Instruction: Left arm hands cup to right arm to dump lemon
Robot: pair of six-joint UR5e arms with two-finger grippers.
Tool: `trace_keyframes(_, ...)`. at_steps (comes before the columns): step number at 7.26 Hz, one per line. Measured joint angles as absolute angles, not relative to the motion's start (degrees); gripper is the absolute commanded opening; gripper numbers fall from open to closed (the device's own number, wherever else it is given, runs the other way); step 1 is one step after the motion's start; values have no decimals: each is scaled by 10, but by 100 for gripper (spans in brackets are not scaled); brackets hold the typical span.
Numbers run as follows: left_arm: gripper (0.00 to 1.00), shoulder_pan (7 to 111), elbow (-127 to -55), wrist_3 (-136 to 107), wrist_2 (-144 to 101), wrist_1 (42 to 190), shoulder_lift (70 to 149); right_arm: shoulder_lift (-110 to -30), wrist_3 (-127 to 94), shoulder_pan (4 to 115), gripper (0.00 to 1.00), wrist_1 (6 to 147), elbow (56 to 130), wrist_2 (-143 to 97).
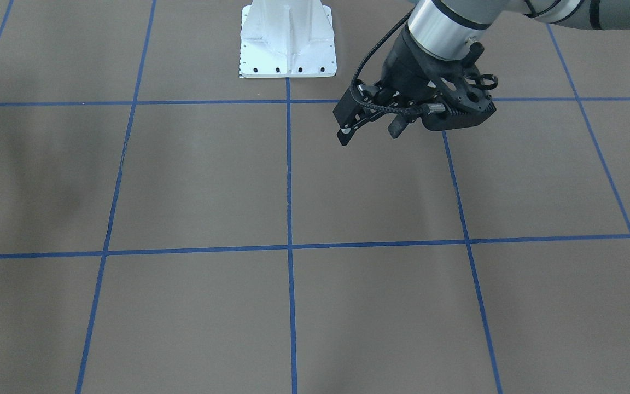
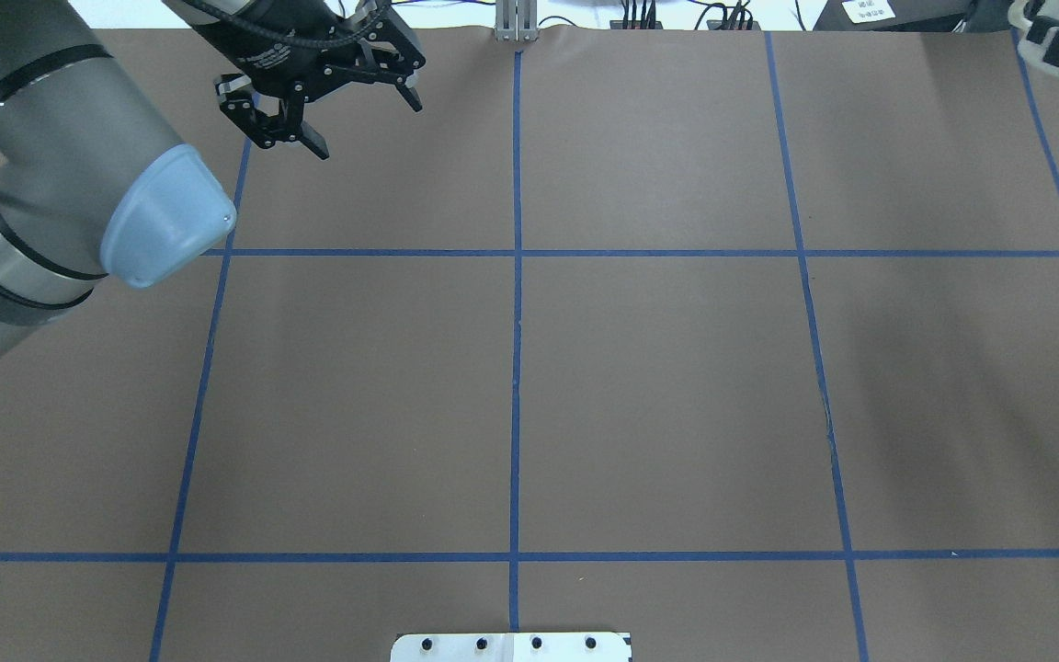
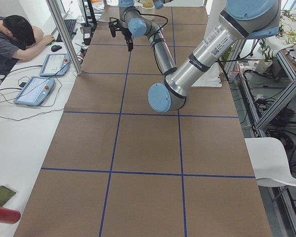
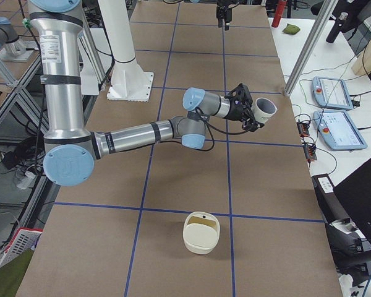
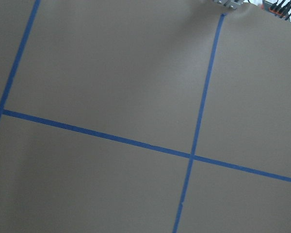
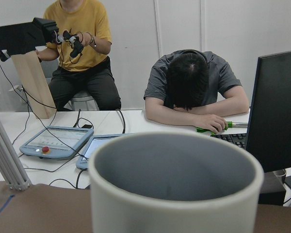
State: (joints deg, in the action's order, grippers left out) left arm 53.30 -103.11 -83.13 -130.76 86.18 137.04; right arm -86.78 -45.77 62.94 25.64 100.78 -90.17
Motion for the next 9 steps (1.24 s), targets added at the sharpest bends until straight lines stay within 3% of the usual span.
trace_keyframes(3,100,540,-989,-923,-1323,913,1413,-788,-429,458,3,407,1043,-698)
trace_keyframes(7,100,539,-971,-865,-1331,1126,1326,-714,-432,328,3,489,1045,-555)
trace_keyframes(9,100,533,-961,-896,-1330,1150,1315,-696,-432,287,3,522,1044,-504)
